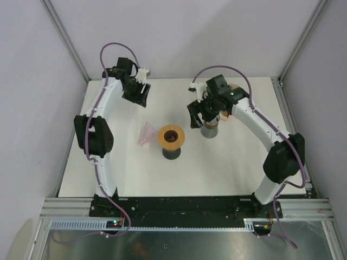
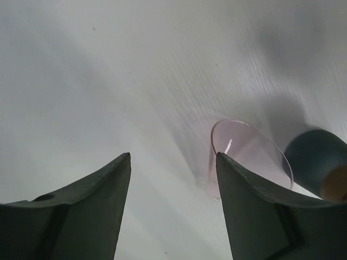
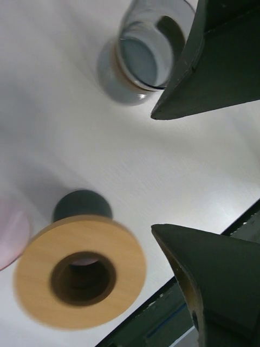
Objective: Place the coffee filter in the dripper
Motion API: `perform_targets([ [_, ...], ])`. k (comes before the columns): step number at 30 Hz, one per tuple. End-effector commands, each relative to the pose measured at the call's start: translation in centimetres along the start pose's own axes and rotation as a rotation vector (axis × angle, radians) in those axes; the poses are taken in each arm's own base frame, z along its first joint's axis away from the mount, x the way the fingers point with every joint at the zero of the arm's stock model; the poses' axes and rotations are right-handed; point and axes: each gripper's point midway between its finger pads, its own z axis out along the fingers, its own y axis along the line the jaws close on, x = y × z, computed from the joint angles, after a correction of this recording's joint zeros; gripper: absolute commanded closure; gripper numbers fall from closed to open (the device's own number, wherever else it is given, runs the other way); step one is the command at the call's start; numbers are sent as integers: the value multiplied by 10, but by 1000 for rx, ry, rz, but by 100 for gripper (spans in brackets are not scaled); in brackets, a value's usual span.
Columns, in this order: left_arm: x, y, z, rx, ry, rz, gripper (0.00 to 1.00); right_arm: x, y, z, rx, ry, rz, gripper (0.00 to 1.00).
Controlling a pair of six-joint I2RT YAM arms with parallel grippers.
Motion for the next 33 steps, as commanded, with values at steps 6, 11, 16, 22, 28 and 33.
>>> perform_targets([
  [6,24,-20,-62,79,-94,64,27,-120,35,0,-131,-313,-45,16],
  [11,71,-19,-59,72,-38,14,32,-169,65,16,-266,-415,-13,16],
  [16,103,-21,-57,70,-43,-54,35,-188,94,66,-342,-379,17,16],
  [22,133,-35,-46,94,-31,-99,37,-193,110,123,-386,-309,55,15],
  [28,148,-36,-35,107,-34,-121,38,-175,117,162,-498,-256,67,17],
  [33,160,-21,-30,89,-37,-180,40,-165,118,178,-509,-234,53,19],
])
